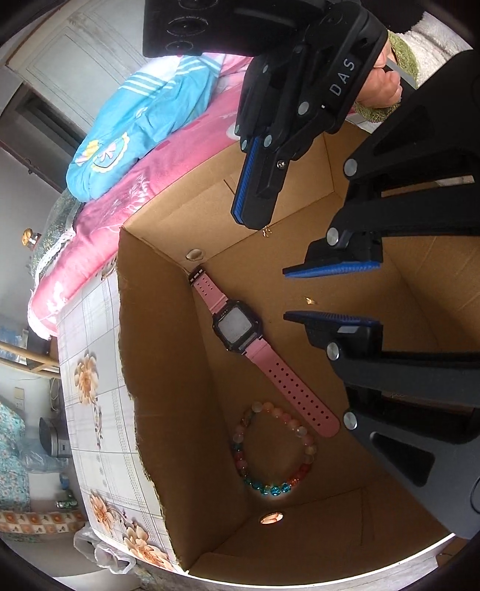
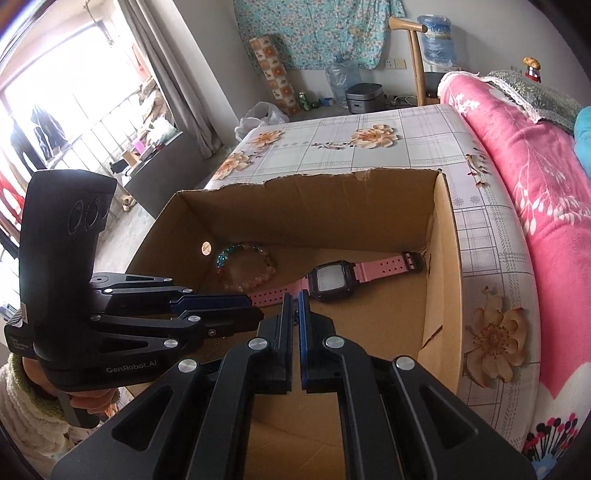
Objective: Organize jewelry
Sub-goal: 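Open both grippers to drop the ring and charm into the box, then withdraw both grippers from the box back to the charms on the sheet, then close the left gripper on a small gold charm while the right gripper moves to the butterfly charm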
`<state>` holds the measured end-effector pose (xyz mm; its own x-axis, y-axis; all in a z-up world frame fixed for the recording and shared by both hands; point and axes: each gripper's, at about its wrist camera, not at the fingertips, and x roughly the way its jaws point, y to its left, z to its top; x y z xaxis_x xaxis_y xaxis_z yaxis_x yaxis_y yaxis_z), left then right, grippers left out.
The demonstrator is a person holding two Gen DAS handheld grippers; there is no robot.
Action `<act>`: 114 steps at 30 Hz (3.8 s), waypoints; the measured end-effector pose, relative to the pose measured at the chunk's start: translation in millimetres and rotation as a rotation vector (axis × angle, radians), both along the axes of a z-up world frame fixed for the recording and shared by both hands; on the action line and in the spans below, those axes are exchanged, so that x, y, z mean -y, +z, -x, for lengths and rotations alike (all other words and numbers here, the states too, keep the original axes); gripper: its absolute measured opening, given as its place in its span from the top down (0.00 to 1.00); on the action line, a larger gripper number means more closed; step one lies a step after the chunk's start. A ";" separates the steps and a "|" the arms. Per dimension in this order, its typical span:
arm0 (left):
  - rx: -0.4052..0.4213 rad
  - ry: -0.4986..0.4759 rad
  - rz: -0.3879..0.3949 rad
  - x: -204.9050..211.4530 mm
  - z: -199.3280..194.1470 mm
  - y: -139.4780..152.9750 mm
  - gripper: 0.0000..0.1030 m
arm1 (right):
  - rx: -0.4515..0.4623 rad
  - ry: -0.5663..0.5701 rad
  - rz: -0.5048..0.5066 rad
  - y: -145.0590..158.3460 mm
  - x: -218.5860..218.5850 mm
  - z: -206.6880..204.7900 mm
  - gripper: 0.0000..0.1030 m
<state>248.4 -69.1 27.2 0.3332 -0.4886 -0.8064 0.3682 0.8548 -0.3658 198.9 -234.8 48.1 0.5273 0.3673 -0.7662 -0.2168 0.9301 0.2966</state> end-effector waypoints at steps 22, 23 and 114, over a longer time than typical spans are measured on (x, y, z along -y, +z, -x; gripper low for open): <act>0.157 0.049 0.012 -20.6 39.7 36.7 0.73 | 0.118 -0.054 0.014 37.5 14.9 29.7 0.71; 0.176 0.049 0.017 -24.4 47.4 40.5 0.73 | 0.136 -0.054 0.009 42.8 15.3 36.6 0.71; 0.319 -0.125 -0.138 -12.8 200.1 -88.7 0.77 | 0.033 -0.127 0.045 -79.0 -33.9 185.1 0.73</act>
